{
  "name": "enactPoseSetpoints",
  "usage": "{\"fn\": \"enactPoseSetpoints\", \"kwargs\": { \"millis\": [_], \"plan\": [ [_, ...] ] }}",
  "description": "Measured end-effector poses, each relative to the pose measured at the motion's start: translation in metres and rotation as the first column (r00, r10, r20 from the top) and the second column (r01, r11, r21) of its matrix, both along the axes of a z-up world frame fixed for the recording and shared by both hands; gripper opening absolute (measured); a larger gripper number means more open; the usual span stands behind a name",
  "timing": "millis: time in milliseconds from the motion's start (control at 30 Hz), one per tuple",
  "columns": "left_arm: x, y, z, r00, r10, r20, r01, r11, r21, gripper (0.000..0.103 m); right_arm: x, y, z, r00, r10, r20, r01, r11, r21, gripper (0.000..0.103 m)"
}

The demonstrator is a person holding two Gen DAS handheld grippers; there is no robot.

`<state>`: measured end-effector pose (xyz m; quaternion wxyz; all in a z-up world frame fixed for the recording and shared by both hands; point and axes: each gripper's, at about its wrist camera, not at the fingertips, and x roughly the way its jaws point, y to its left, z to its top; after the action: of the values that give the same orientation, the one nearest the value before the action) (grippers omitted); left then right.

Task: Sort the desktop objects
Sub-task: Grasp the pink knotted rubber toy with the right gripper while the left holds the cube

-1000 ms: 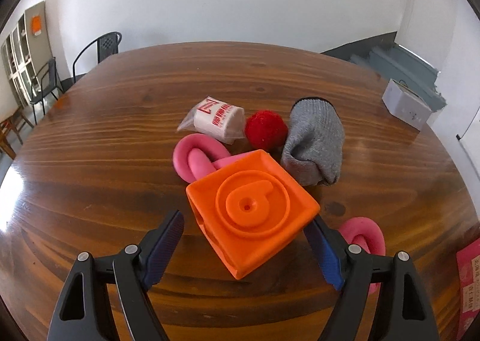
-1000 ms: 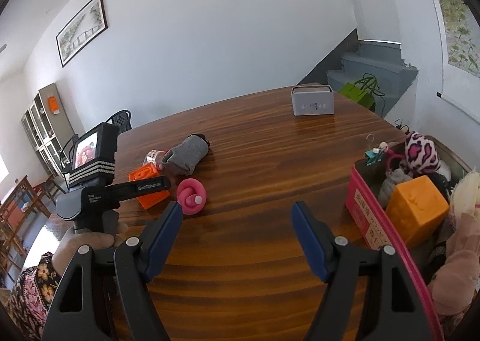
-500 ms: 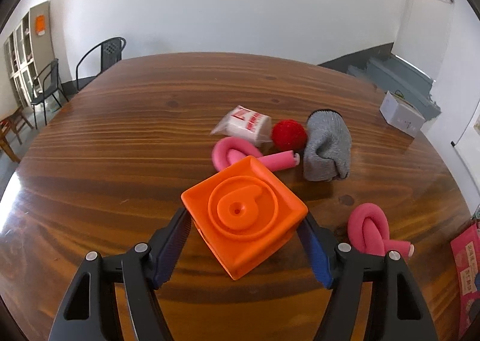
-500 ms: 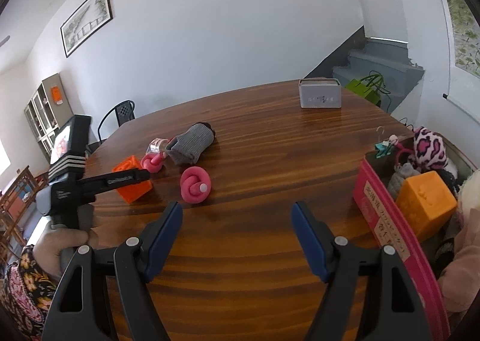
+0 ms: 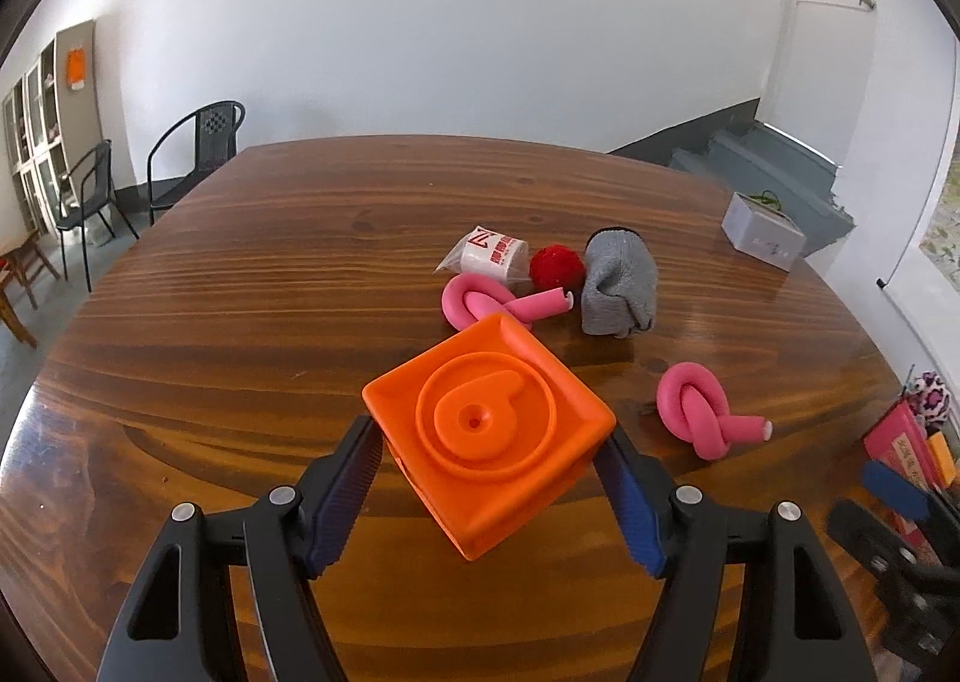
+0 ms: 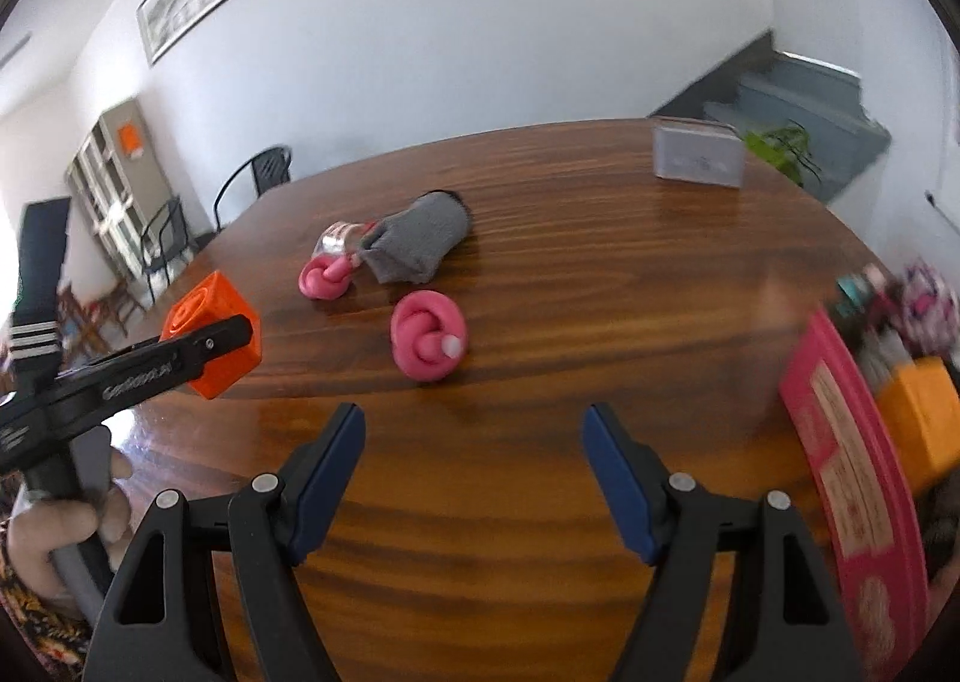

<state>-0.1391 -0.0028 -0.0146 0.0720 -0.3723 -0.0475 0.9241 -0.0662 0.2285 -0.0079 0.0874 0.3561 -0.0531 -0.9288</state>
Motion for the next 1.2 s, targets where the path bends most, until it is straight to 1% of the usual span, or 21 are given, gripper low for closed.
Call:
{"fn": "enactPoseSetpoints", "kwargs": {
  "millis": [167,267,467,567,633,667,733,933,1000,1200],
  "plan": [
    [-0.001,-0.008,0.001,1.000,0.010,0.009,-0.010,1.000,0.023,0.074,-0.042,-0.018,-0.007,0.998,0.015,0.060,-0.016,1.000,0.010,0.078],
    [-0.002,-0.009,0.000,1.000,0.012,0.013,-0.012,0.999,0.032,0.074,-0.063,-0.031,-0.013,0.997,0.019,0.069,-0.022,0.999,0.049,0.078],
    [-0.002,-0.007,-0.003,1.000,0.002,0.027,-0.003,0.999,0.039,0.074,-0.088,-0.046,-0.028,0.993,0.036,0.114,-0.045,0.996,0.078,0.078],
    [-0.002,-0.007,-0.003,1.000,0.007,0.029,-0.008,0.999,0.039,0.074,-0.092,-0.051,-0.035,0.989,0.050,0.140,-0.063,0.994,0.093,0.078],
    [-0.002,-0.007,-0.004,0.999,0.010,0.032,-0.011,0.999,0.038,0.074,-0.095,-0.053,-0.039,0.986,0.056,0.156,-0.073,0.992,0.101,0.067],
    [-0.002,-0.007,-0.005,0.999,0.010,0.033,-0.011,0.999,0.037,0.074,-0.095,-0.052,-0.040,0.986,0.055,0.157,-0.071,0.992,0.103,0.065],
    [-0.002,-0.006,-0.005,0.999,0.009,0.032,-0.010,0.999,0.034,0.074,-0.094,-0.050,-0.040,0.987,0.046,0.156,-0.066,0.991,0.121,0.051],
    [0.001,-0.004,-0.002,1.000,0.002,0.022,-0.003,0.999,0.036,0.074,-0.087,-0.040,-0.036,0.988,0.020,0.152,-0.034,0.995,0.091,0.051],
    [0.003,-0.003,0.000,1.000,0.000,0.016,0.000,0.999,0.037,0.074,-0.084,-0.040,-0.028,0.991,0.019,0.136,-0.030,0.997,0.077,0.051],
    [0.009,0.001,0.005,1.000,-0.016,-0.002,0.016,0.999,0.041,0.074,-0.057,-0.031,-0.002,0.998,0.000,0.059,-0.002,0.999,0.039,0.051]
  ]
}}
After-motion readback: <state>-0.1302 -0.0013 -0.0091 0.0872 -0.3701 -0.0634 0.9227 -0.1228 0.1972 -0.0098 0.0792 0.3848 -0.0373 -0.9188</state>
